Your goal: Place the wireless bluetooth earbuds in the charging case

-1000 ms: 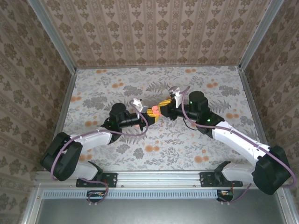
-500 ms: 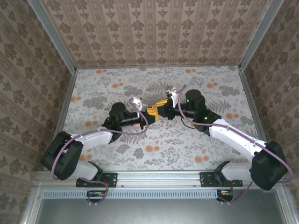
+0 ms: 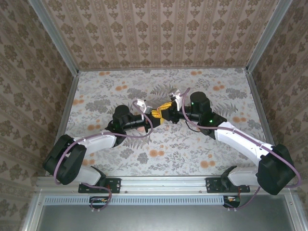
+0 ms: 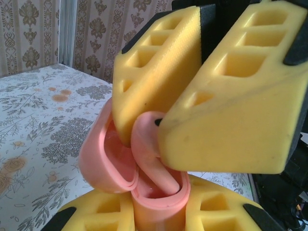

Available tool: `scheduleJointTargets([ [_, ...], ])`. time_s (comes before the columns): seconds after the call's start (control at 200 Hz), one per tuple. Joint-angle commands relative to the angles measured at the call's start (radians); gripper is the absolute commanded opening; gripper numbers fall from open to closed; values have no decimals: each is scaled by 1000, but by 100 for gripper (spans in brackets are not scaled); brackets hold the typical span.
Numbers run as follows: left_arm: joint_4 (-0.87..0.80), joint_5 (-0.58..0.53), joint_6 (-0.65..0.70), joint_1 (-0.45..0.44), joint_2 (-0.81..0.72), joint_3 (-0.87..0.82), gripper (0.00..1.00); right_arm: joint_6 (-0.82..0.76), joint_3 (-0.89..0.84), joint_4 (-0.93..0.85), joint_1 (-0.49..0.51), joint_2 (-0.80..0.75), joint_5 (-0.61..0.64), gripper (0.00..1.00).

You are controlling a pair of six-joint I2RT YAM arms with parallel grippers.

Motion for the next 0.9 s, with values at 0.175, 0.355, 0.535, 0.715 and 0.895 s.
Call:
scheduleJointTargets([
  [0.175, 63, 33, -18, -7, 3, 42, 19, -59, 20, -25, 8, 6, -71, 24],
  [0.355, 63, 33, -17, -6, 2, 42, 19, -79, 20, -56, 7, 6, -82, 24],
  [0.535, 62, 36, -14, -5, 0, 42, 19, -93, 24, -85, 7, 7, -76, 25],
  [0.715, 60, 38, -10, -5, -1, 42, 19, -95, 24, -97, 6, -2, -48, 30],
  [0.895, 55, 41, -4, -6, 0, 42, 19, -94, 22, -101, 4, -20, -8, 33],
])
